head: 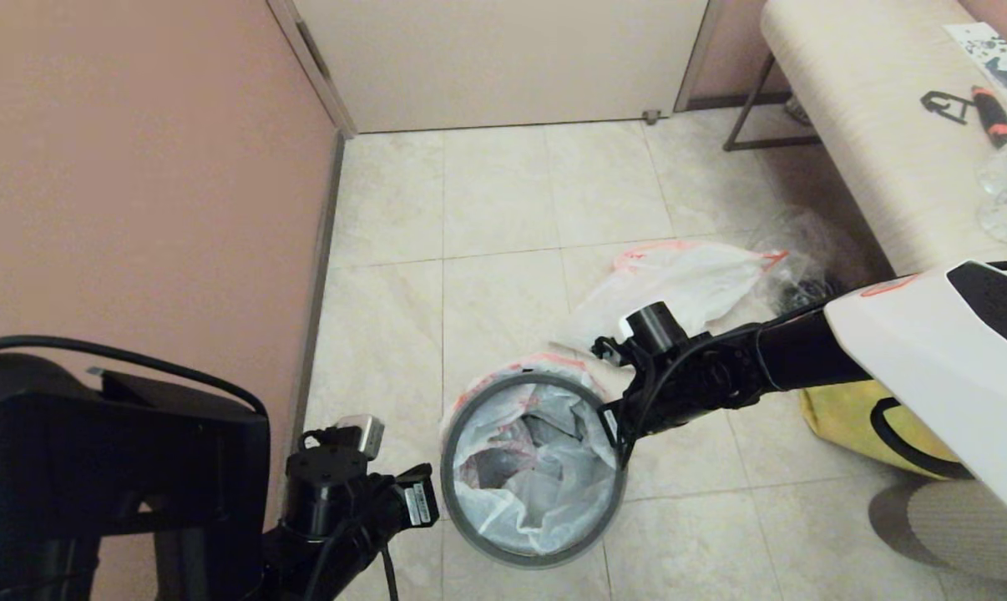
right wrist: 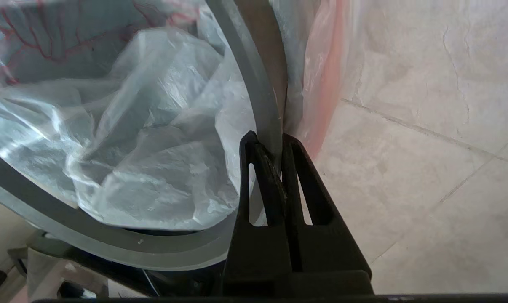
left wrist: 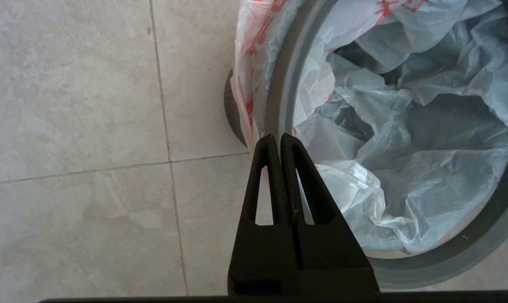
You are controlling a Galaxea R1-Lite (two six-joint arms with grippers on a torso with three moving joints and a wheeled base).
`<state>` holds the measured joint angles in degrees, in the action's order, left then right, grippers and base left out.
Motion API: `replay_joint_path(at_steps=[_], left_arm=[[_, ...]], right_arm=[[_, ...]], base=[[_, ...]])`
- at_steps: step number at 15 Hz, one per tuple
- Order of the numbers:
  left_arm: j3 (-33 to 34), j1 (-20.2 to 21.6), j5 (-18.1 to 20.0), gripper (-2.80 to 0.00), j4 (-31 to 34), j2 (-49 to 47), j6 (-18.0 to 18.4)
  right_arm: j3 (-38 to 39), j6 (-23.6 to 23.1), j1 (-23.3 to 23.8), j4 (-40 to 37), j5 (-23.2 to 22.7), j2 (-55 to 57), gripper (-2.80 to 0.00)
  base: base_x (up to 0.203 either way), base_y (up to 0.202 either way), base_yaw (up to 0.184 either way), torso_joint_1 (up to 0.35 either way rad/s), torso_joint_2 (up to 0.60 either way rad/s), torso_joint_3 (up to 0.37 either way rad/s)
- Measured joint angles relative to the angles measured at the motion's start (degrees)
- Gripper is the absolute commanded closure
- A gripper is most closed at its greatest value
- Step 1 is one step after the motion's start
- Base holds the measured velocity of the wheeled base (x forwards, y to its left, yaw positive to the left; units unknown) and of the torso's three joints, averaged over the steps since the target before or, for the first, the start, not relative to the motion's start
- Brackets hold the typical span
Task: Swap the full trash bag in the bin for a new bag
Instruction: Place the trash can ring on the trash can
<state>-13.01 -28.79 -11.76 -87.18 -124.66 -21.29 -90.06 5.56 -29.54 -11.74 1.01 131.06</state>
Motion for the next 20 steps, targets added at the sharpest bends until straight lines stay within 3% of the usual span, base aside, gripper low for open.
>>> replay_joint_path(at_steps=[8,13,20], left_arm=[[-0.74,-0.11,-0.02,0.0,-0.01,-2.07,0.18],[-0.77,-0.09,-0.06,0.0,-0.01,-2.35,0.18],[-0.79,-0.12,-0.11,0.0,0.0,-2.74,0.18]], right_arm=[[-4.12,0.39,-1.52,0.28,2.28,2.74,0.0],[-0.7,0.69,-3.3,0.2,3.64,-1.45,0.0],[-0.03,-0.13,-1.38,4.16,6.3,-0.48,0.0]], base=[[0.0,0.0,0.0,0.0,0.0,0.0],[0.0,0.0,0.0,0.0,0.0,0.0],[0.0,0.0,0.0,0.0,0.0,0.0]])
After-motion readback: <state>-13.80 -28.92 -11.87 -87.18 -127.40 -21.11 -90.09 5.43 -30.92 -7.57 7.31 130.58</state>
